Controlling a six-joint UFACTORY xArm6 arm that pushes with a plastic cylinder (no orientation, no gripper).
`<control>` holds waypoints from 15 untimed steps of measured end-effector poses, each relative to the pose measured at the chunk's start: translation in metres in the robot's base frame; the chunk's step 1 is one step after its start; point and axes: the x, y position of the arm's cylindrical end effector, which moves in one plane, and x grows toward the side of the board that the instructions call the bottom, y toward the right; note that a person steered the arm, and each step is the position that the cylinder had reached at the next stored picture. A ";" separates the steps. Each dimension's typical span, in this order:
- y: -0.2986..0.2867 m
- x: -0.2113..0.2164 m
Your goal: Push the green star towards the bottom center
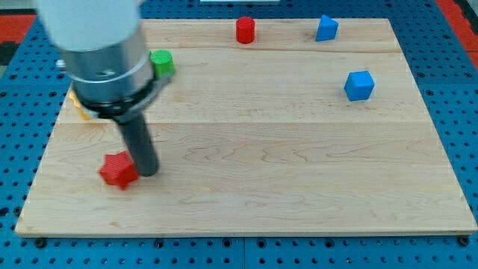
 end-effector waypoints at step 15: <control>0.064 -0.144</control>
